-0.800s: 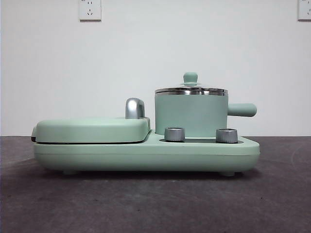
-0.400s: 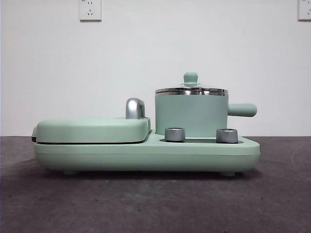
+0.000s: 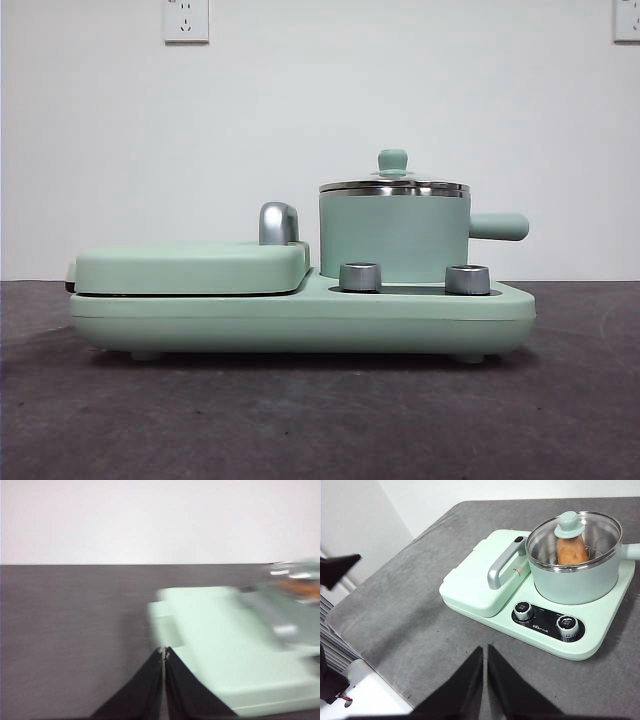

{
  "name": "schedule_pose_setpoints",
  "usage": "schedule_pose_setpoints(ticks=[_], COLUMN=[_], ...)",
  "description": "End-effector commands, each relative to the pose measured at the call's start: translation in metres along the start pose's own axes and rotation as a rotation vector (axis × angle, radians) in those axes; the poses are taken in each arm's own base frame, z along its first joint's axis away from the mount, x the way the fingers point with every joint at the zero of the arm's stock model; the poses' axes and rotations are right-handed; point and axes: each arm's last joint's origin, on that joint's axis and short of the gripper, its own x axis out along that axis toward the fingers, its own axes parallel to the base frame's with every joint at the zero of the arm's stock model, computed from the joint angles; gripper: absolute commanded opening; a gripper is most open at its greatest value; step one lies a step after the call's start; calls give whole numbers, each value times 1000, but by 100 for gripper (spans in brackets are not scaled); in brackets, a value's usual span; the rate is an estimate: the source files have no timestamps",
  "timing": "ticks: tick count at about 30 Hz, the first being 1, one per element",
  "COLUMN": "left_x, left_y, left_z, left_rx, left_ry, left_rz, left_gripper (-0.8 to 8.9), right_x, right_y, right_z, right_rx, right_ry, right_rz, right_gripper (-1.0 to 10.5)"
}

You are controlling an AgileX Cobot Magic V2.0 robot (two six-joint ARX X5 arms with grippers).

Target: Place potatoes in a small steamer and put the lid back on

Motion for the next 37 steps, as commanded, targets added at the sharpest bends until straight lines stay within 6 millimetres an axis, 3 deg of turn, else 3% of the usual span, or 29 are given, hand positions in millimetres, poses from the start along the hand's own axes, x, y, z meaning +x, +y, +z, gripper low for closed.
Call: schedule_pose_setpoints(ticks=[1, 7, 13, 37], left_x=[10, 21, 28, 28], left_y=[9, 18, 20, 20], left_z=[-31, -77, -98, -94], left_rx=[62, 15, 18, 20], left_ry=[13, 64, 74, 44], left_rz=[82, 154, 155, 154], left_gripper=[5, 5, 5, 5], right_x=[-1, -1, -1, 0], right_y=[1, 1, 1, -3], right_z=[2, 2, 3, 2], right_rx=[-19, -19, -19, -16], right_ry=[-11, -11, -12, -63], right_rz=[7, 7, 8, -29], right_gripper=[10, 10, 10, 10])
